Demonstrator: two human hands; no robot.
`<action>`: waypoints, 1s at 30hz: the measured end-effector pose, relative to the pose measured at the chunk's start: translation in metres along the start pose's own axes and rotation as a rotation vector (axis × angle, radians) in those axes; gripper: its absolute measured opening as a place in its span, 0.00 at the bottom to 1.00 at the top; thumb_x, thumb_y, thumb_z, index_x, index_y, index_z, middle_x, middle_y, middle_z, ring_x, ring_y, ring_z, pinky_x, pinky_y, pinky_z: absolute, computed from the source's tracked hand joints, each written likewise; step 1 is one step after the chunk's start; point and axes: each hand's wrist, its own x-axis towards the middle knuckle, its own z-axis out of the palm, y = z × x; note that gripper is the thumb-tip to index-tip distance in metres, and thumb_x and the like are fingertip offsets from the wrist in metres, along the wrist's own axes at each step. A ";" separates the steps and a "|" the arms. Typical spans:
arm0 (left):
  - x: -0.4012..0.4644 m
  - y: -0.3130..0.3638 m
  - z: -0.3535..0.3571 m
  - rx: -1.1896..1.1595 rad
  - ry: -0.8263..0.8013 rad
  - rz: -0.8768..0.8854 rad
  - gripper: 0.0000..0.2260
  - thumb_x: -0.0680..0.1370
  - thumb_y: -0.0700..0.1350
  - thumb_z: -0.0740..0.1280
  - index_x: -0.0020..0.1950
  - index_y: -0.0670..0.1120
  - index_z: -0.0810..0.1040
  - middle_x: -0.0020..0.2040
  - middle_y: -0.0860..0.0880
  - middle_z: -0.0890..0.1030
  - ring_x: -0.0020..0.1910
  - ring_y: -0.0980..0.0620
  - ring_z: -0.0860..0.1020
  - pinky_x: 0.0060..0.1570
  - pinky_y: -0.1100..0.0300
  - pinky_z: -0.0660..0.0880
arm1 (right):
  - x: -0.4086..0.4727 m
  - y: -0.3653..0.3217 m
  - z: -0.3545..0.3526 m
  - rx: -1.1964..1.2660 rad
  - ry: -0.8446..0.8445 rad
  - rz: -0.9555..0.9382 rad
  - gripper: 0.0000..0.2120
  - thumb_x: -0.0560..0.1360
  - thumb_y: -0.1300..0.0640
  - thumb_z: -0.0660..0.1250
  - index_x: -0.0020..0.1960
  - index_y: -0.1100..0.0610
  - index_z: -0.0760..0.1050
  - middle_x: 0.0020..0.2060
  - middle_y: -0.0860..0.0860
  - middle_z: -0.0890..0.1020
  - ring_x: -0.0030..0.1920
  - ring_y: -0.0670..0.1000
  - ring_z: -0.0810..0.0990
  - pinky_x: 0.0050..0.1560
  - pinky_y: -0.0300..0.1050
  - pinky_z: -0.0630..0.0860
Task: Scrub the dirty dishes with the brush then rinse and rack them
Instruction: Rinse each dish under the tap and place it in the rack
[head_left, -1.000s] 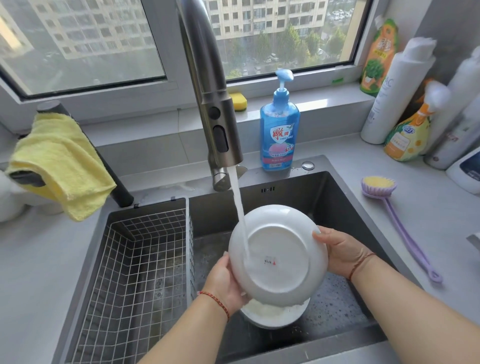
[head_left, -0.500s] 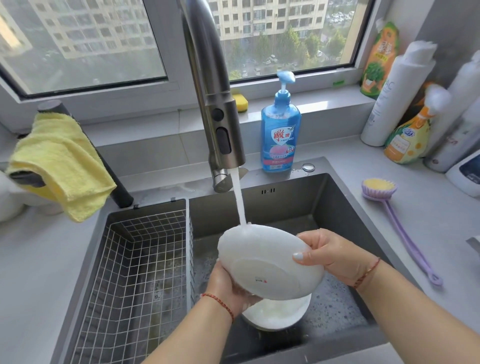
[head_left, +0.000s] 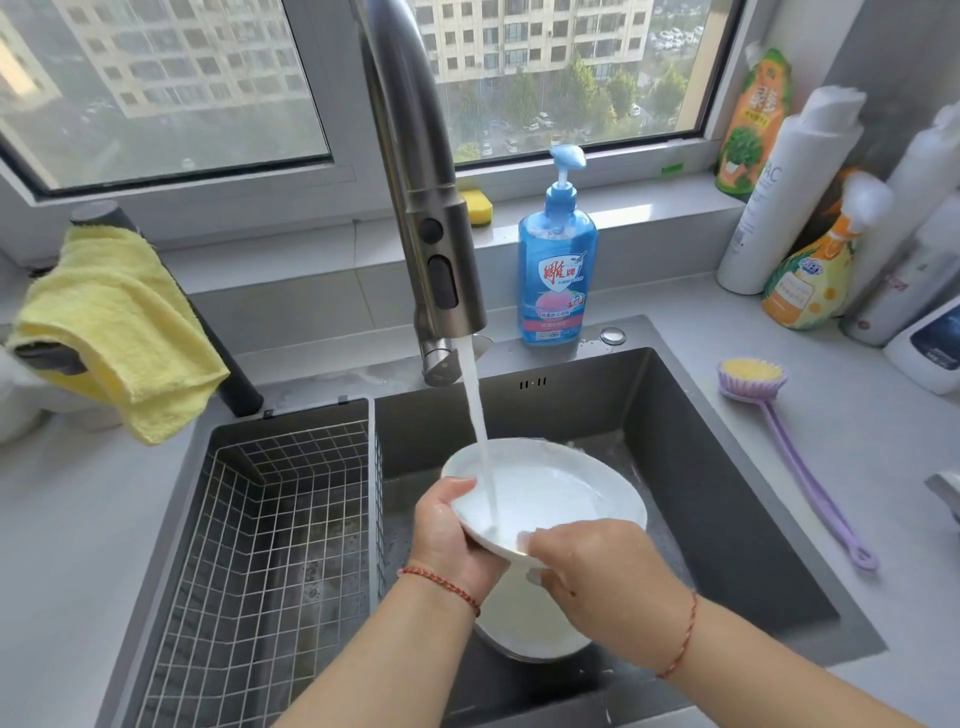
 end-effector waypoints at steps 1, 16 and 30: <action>-0.002 0.001 -0.005 0.005 0.005 0.011 0.21 0.74 0.44 0.59 0.63 0.35 0.76 0.51 0.34 0.82 0.50 0.31 0.79 0.54 0.39 0.76 | 0.002 -0.005 0.003 0.059 -0.033 -0.019 0.17 0.71 0.46 0.55 0.42 0.50 0.81 0.32 0.45 0.82 0.34 0.49 0.82 0.30 0.45 0.79; -0.024 0.012 -0.030 0.065 0.008 0.222 0.30 0.66 0.41 0.63 0.69 0.37 0.73 0.56 0.35 0.80 0.48 0.36 0.81 0.51 0.43 0.79 | 0.074 0.012 0.046 0.091 -0.405 0.229 0.33 0.80 0.38 0.43 0.78 0.50 0.36 0.77 0.46 0.36 0.74 0.44 0.31 0.73 0.48 0.31; -0.010 0.005 -0.032 0.013 0.078 0.228 0.27 0.69 0.49 0.68 0.67 0.42 0.74 0.56 0.41 0.80 0.57 0.38 0.79 0.61 0.41 0.74 | 0.070 -0.050 0.036 0.697 -0.420 0.127 0.26 0.83 0.51 0.45 0.78 0.56 0.46 0.75 0.39 0.42 0.73 0.36 0.46 0.74 0.40 0.38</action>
